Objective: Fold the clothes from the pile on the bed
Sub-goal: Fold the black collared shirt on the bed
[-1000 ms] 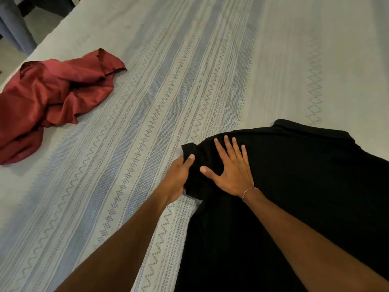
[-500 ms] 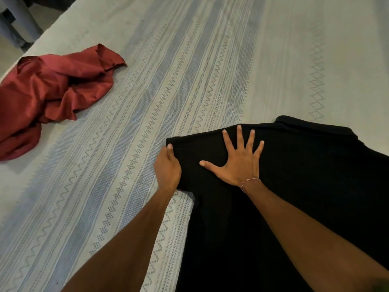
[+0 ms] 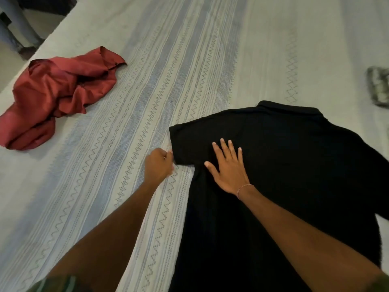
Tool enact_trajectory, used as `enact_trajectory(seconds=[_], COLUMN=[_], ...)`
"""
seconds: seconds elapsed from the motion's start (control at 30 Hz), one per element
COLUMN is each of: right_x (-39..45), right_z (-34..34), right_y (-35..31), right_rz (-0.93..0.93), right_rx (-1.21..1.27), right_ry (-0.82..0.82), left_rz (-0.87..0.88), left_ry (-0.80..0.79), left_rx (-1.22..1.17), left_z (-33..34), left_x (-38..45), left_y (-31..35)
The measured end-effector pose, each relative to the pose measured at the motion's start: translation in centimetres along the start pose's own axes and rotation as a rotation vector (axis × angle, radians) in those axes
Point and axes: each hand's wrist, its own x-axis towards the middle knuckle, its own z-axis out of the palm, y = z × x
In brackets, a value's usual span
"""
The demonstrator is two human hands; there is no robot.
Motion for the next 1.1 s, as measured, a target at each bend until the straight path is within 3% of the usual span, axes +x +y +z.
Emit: enact_trajectory(seconds=[0.17, 0.3, 0.5, 0.63, 0.9, 1.1], right_x=[-8.6, -15.0, -26.5, -32.4, -36.9, -37.9], right_z=[1.8, 3.3, 6.9, 9.6, 13.2, 12.7], right_y=[-2.7, -5.1, -9.2, -11.6, -14.8, -16.5], right_rz=[-0.108, -0.114, -0.196, -0.292, -0.345, -0.209], right_rx=[0.036, 0.09, 0.076, -0.061, -0.211, -0.055], right_ry=[-0.097, -0.138, -0.139, -0.162, 0.105, 0.157], left_rz=[-0.253, -0.337, -0.331, -0.285, -0.311, -0.24], left_ry=[-0.45, -0.674, -0.763, -0.778, -0.772, -0.63], left_rx=[0.022, 0.108, 0.191, 0.276, 0.152, 0.009], left_z=[-1.4, -1.9, -3.4, -4.5, -7.1, -8.0], left_x=[-7.0, -12.0, -20.1, -24.6, -30.0, -32.2], left_y=[-0.2, -2.0, -7.0, -10.1, -13.7, -16.0])
